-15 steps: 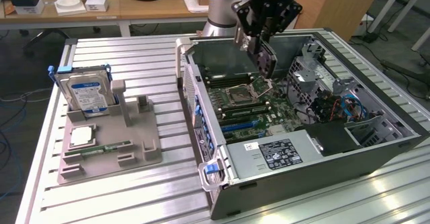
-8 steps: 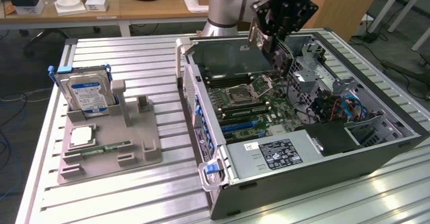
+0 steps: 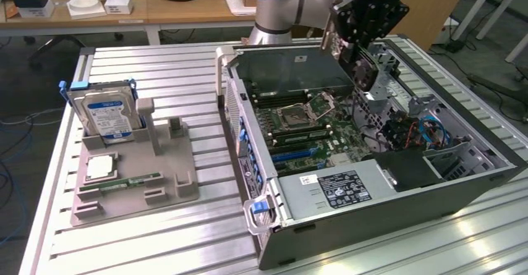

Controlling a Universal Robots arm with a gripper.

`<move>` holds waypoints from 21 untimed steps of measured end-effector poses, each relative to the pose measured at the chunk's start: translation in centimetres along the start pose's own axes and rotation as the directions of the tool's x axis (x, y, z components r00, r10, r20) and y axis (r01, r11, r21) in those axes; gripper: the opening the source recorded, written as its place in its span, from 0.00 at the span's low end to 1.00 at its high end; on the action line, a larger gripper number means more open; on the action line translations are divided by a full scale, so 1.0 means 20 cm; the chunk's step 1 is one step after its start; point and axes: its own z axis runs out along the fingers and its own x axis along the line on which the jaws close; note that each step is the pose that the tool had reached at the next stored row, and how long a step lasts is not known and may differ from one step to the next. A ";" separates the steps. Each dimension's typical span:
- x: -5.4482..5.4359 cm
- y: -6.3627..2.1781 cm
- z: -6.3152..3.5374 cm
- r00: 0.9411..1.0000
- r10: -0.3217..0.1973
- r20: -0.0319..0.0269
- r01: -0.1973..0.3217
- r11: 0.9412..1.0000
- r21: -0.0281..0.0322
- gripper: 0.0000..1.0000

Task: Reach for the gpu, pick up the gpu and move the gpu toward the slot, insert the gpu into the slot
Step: 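Pick up the gpu and move the gpu toward the slot, then insert the gpu into the slot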

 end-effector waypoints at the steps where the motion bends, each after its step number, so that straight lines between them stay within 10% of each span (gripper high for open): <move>1: -0.02 -0.001 0.001 1.000 0.000 0.000 0.000 1.000 -0.001 0.26; 13: -0.06 -0.002 0.002 0.998 -0.061 0.000 0.061 0.998 -0.002 0.26; 21: -0.06 -0.002 0.005 0.979 -0.205 0.001 0.205 0.979 -0.005 0.26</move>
